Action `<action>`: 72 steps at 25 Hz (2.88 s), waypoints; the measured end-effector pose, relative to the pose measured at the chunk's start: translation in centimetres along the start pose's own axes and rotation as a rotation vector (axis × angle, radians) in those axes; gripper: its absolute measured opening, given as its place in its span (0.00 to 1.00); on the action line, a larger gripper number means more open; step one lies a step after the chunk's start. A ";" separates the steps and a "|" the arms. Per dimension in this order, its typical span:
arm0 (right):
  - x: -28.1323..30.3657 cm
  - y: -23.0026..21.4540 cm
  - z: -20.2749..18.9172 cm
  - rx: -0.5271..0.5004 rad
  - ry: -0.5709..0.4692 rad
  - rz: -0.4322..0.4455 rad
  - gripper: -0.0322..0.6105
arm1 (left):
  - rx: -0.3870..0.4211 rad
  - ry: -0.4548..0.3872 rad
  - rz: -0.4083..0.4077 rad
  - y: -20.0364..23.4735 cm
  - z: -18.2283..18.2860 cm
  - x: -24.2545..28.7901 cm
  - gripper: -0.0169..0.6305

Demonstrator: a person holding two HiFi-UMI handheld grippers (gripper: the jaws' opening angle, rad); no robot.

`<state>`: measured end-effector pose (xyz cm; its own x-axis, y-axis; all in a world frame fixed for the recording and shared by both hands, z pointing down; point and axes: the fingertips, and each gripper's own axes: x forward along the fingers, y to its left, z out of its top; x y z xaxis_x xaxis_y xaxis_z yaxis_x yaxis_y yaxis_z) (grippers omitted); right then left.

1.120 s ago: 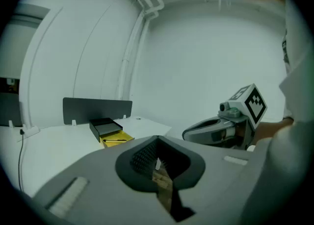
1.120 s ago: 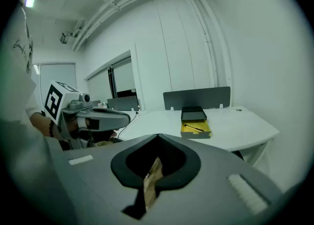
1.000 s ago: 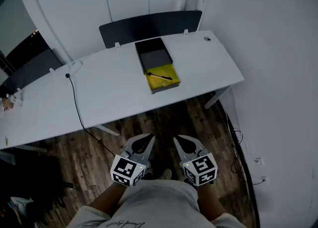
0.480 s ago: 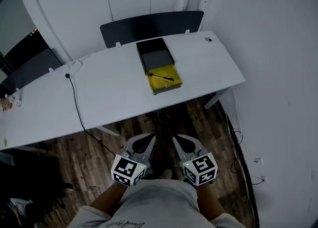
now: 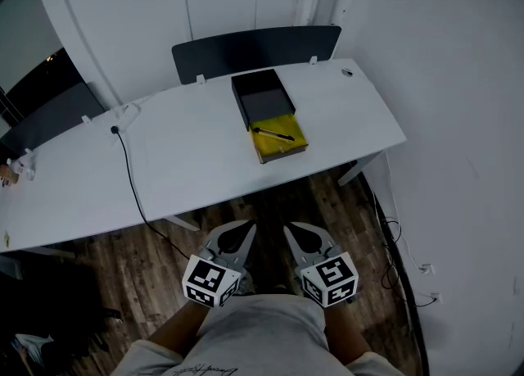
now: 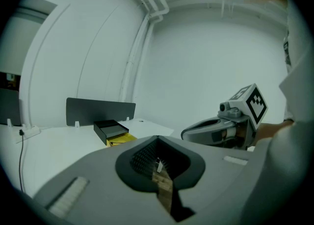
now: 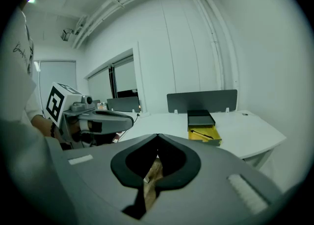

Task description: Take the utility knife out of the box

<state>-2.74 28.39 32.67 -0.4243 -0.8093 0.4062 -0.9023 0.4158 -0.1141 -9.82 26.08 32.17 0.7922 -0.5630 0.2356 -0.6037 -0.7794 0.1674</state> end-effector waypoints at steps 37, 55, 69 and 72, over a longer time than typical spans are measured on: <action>12.7 -14.7 7.0 -0.019 -0.003 0.044 0.07 | 0.010 0.010 0.019 10.4 4.9 16.4 0.03; 19.6 -25.6 11.8 -0.090 0.026 0.167 0.07 | -0.017 -0.016 0.134 15.0 9.3 27.9 0.03; 22.1 -25.5 11.6 -0.062 0.063 0.184 0.07 | -0.034 0.029 0.143 17.6 9.0 28.1 0.03; 22.6 -25.5 11.5 -0.052 0.074 0.170 0.07 | -0.031 0.036 0.128 18.3 9.0 28.1 0.03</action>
<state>9.84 -5.28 34.36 -0.5619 -0.6934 0.4512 -0.8119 0.5666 -0.1403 2.20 -6.51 33.25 0.7050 -0.6467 0.2912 -0.7026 -0.6926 0.1629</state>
